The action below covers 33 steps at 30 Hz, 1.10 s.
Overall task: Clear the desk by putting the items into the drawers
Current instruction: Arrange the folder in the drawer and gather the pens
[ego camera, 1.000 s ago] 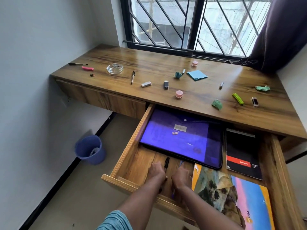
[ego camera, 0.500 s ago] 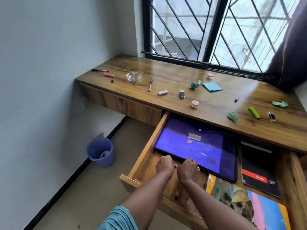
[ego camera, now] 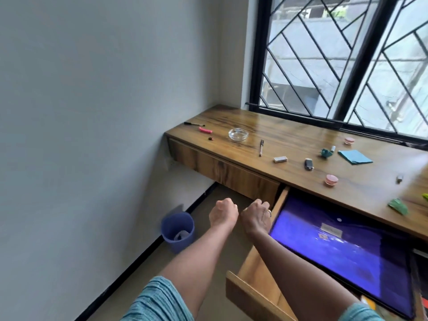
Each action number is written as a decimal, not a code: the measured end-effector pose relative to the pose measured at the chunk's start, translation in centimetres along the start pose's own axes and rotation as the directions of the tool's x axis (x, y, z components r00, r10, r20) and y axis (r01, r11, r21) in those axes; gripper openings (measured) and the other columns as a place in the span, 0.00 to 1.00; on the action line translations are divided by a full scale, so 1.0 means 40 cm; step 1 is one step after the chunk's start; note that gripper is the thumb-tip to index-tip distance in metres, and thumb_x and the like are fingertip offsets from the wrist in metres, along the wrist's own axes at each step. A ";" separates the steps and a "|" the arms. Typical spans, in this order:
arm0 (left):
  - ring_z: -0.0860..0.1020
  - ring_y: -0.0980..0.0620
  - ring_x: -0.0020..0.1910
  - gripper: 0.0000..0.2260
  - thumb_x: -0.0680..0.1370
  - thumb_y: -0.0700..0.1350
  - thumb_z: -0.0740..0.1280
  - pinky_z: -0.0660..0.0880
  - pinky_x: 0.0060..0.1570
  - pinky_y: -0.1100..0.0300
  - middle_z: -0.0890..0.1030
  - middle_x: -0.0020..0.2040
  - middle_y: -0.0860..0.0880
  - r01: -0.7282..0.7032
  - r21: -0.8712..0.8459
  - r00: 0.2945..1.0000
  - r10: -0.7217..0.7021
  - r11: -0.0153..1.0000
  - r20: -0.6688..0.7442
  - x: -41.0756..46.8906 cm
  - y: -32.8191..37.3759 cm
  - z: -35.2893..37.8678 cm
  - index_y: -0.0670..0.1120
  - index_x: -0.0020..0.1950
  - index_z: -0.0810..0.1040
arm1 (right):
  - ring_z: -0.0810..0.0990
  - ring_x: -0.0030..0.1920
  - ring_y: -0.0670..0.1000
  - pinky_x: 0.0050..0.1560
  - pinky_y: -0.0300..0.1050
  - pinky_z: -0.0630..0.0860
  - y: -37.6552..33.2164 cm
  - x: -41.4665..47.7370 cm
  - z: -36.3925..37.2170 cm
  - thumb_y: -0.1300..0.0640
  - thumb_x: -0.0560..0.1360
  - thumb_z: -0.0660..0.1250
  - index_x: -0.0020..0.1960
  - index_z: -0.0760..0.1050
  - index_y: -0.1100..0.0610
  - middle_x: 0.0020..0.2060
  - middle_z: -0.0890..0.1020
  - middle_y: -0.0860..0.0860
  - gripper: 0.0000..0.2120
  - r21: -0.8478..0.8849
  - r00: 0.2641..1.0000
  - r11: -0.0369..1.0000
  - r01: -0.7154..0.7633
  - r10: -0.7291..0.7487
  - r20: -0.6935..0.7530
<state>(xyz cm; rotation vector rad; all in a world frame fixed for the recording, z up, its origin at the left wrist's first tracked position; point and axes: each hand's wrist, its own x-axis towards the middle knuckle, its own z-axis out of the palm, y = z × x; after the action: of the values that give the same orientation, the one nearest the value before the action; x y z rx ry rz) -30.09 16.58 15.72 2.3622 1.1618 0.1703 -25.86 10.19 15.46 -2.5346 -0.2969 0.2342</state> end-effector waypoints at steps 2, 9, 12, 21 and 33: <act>0.79 0.43 0.56 0.14 0.80 0.47 0.58 0.76 0.52 0.54 0.81 0.57 0.41 0.018 -0.003 0.999 -0.018 1.000 -0.028 0.056 -0.026 -0.036 0.43 0.59 0.78 | 0.73 0.61 0.59 0.56 0.50 0.73 -0.059 0.024 0.013 0.58 0.78 0.57 0.62 0.70 0.62 0.61 0.71 0.58 0.15 0.007 1.000 1.000 0.021 -0.021 -0.016; 0.79 0.41 0.57 0.14 0.79 0.48 0.61 0.76 0.55 0.53 0.80 0.58 0.41 0.114 -0.088 0.990 -0.121 0.990 -0.080 0.326 -0.081 -0.175 0.42 0.57 0.80 | 0.73 0.59 0.60 0.53 0.50 0.73 -0.268 0.206 0.055 0.60 0.78 0.58 0.62 0.72 0.64 0.59 0.72 0.59 0.14 0.062 0.997 0.997 0.039 -0.035 -0.072; 0.78 0.41 0.58 0.15 0.79 0.48 0.61 0.75 0.56 0.52 0.80 0.59 0.40 0.168 -0.101 0.982 -0.175 0.981 -0.074 0.460 -0.104 -0.239 0.40 0.57 0.80 | 0.74 0.58 0.61 0.52 0.50 0.74 -0.329 0.321 0.084 0.62 0.78 0.58 0.61 0.72 0.66 0.59 0.73 0.60 0.14 0.043 0.998 0.999 0.011 -0.008 -0.064; 0.74 0.39 0.63 0.18 0.79 0.49 0.62 0.73 0.61 0.48 0.76 0.63 0.38 0.319 -0.037 0.946 -0.321 0.947 -0.038 0.770 -0.219 -0.301 0.38 0.64 0.75 | 0.72 0.61 0.63 0.59 0.53 0.72 -0.363 0.645 0.113 0.67 0.78 0.55 0.65 0.70 0.69 0.62 0.71 0.63 0.17 -0.075 0.990 0.996 -0.057 0.047 -0.132; 0.75 0.39 0.63 0.17 0.80 0.45 0.61 0.73 0.59 0.50 0.75 0.64 0.37 0.339 -0.059 0.941 -0.340 0.939 0.004 1.055 -0.224 -0.265 0.36 0.64 0.73 | 0.72 0.63 0.64 0.60 0.54 0.71 -0.322 0.893 0.151 0.67 0.79 0.49 0.64 0.70 0.66 0.59 0.75 0.66 0.18 -0.112 0.983 0.984 -0.140 0.124 -0.137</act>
<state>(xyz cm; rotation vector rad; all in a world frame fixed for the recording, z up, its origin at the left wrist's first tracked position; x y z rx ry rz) -13.31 57.71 16.16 2.0720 1.5238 0.0912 4.96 33.10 14.04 -2.6790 -0.0940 0.1041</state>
